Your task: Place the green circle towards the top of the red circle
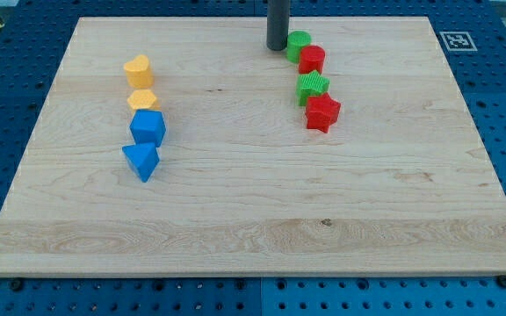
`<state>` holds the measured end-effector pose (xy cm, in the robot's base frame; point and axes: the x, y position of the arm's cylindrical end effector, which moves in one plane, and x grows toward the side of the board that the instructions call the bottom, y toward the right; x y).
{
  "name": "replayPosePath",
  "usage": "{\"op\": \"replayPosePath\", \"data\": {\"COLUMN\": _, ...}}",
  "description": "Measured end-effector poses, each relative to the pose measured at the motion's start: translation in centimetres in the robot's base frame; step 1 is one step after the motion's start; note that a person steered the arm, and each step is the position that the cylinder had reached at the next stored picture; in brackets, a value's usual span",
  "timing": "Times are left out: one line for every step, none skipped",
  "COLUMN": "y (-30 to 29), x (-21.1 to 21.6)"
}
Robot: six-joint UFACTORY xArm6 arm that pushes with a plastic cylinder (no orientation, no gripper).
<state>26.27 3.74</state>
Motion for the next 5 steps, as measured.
{"op": "replayPosePath", "data": {"y": 0.85, "x": 0.00}}
{"op": "replayPosePath", "data": {"y": 0.86, "x": 0.00}}
{"op": "replayPosePath", "data": {"y": 0.85, "x": 0.00}}
{"op": "replayPosePath", "data": {"y": 0.85, "x": 0.00}}
{"op": "replayPosePath", "data": {"y": 0.85, "x": 0.10}}
